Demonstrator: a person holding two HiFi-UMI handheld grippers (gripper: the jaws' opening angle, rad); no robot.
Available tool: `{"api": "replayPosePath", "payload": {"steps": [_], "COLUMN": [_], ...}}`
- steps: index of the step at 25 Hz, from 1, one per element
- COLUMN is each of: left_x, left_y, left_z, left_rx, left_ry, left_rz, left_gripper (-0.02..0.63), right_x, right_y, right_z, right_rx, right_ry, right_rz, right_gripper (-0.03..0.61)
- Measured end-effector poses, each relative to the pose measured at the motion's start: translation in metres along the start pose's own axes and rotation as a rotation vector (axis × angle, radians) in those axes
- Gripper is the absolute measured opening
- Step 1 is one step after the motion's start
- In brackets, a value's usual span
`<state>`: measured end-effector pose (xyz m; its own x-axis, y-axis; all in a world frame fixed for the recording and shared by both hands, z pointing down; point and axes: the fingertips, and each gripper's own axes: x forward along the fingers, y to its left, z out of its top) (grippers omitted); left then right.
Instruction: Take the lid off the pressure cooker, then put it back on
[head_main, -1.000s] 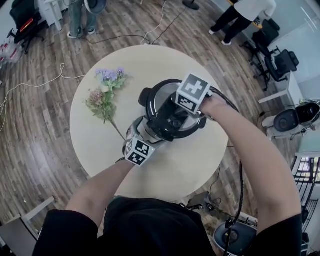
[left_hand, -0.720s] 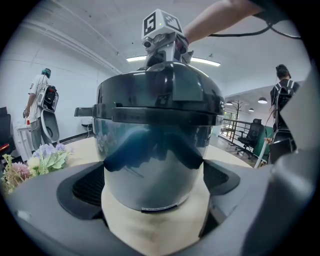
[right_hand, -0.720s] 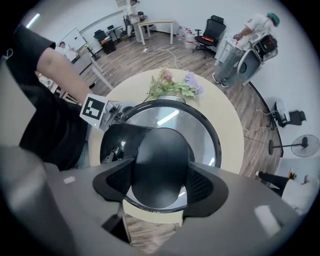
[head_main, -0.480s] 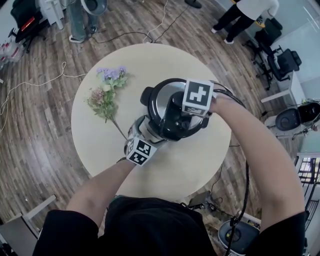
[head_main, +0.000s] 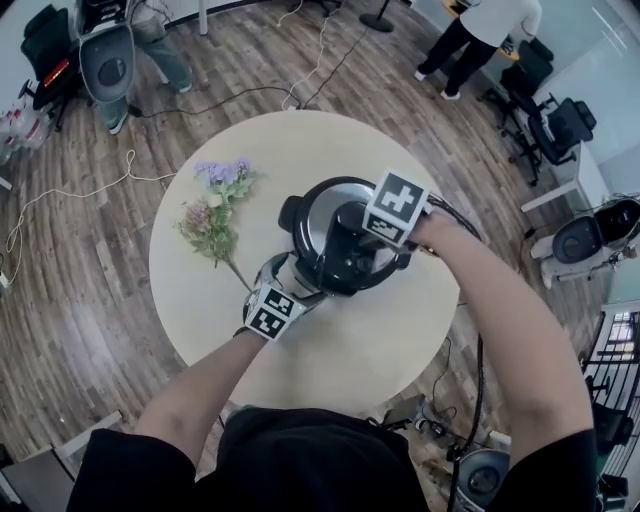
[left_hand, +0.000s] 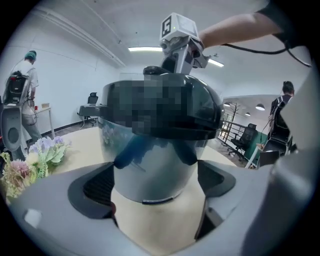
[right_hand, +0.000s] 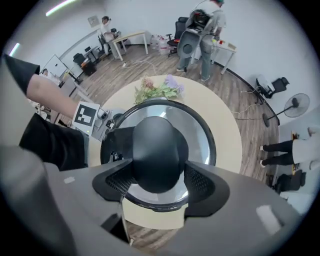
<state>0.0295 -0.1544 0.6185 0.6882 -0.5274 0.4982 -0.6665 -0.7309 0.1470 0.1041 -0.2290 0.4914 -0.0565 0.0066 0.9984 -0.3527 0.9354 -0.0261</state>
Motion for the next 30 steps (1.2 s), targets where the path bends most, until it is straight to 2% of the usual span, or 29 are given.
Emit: {"api": "replayPosePath", "payload": {"steps": [2,3,5,9,16,19,22,25,26,28,30], "left_x": [-0.012,-0.02,-0.036,-0.071,-0.123,-0.144,-0.166,-0.185,-0.189,-0.195,-0.197], "left_y": [0.003,0.005,0.01,0.019,0.018,0.008,-0.008,-0.016,-0.017,-0.016,-0.018], "left_z": [0.0,0.001,0.006,0.026,0.07,0.089,0.119,0.149,0.156,0.167,0.179], "left_rx": [0.008,0.007,-0.004,-0.022,-0.004,-0.008,0.03,0.061,0.065,0.074,0.08], "left_ry": [0.016,0.013,-0.011,-0.075,-0.182,-0.241,-0.323,-0.41,-0.434,-0.468,-0.494], "left_rz": [-0.003,0.002,0.022,0.062,0.108,0.13,0.154,0.19,0.206,0.234,0.245], "left_gripper": [0.438,0.42,0.419,0.411,0.368,0.309,0.226,0.145,0.117,0.014,0.002], "right_x": [-0.012,-0.02,-0.038,-0.064,-0.06,-0.058,-0.062,-0.073,-0.078,-0.091,-0.108], "right_y": [-0.003,-0.005,-0.007,0.009,0.066,0.091,0.109,0.117,0.118,0.115,0.111], "right_z": [-0.009,-0.014,-0.026,-0.055,-0.101,-0.109,-0.111,-0.109,-0.109,-0.112,-0.117], "right_rx": [0.038,0.054,0.122,0.329,0.495,0.593,0.696,0.748,0.748,0.746,0.748], "right_ry": [-0.055,-0.089,-0.186,-0.399,-0.631,-0.768,-0.923,-1.055,-1.089,-1.157,-1.232], "right_rz": [-0.023,-0.04,-0.05,0.015,-0.019,-0.041,-0.073,-0.17,-0.224,-0.356,-0.474], "right_gripper": [0.321,0.321,0.321,0.321,0.313,0.276,0.219,0.15,0.118,0.063,0.024]}}
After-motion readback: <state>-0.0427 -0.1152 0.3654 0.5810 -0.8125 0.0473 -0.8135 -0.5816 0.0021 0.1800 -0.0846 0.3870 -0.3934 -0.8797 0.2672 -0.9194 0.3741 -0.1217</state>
